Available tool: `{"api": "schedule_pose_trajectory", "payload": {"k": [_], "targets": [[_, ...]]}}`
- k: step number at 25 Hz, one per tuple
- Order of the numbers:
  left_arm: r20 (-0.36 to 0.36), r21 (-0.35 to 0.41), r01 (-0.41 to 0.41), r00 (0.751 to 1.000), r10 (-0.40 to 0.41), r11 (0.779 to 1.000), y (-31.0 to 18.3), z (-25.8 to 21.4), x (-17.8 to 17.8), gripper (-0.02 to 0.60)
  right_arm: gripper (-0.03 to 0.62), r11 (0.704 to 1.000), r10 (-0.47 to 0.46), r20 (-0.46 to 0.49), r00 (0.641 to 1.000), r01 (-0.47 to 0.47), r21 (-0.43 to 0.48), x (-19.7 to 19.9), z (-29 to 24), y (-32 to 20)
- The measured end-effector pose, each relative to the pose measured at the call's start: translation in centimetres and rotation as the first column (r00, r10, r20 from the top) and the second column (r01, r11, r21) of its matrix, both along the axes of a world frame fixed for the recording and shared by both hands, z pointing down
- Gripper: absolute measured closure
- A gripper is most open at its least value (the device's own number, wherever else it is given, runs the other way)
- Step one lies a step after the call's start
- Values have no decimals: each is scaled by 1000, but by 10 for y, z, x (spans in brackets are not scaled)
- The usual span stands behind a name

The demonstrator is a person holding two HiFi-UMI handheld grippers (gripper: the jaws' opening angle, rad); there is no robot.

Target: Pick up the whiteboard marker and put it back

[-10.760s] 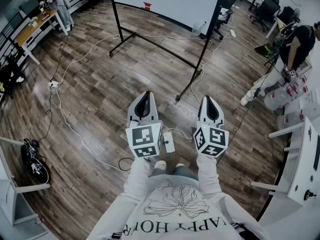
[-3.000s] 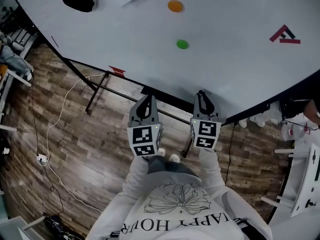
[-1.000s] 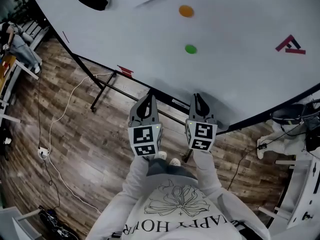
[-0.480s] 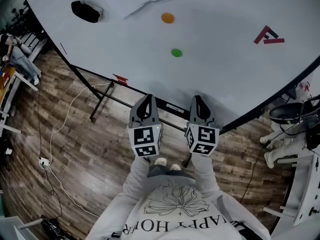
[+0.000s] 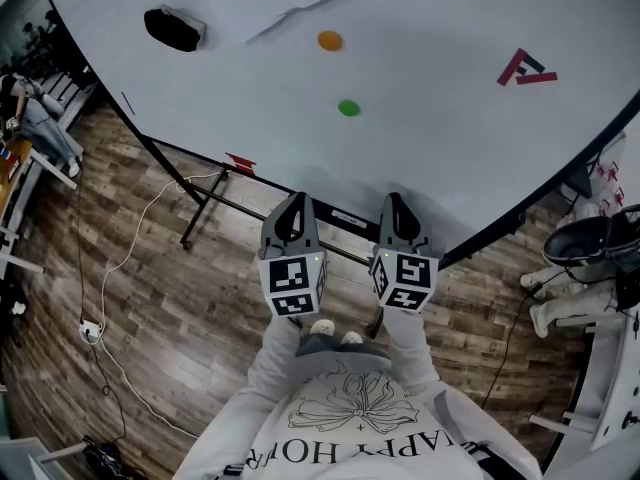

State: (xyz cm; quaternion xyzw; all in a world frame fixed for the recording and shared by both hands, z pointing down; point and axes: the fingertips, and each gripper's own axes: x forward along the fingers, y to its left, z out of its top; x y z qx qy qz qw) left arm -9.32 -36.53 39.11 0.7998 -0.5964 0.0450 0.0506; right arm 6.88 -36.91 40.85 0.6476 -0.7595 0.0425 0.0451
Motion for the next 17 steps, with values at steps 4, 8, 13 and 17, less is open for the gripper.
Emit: {"api": "schedule_pose_trajectory", "payload": {"k": [4,8,13,17], "targets": [[-2,6,-6,1000,6,1000,1,-2,1,575,579,1000,9,-2,1000,-9,3,1,-1,2],[-3,4,-8,1000,8,1000,4,-2,1,574,579,1000,16,-2,1000,-16,1,3,-1,4],[-6,8,-7,1000,7,1000,5,-2,0,575,579,1000,18,-3,1000,-18,4,6,-1,6],[-2,11,-8,1000,9,1000,7,-3,0,575,579,1000,18,-6,1000,-18,5,7,-1,8]]}}
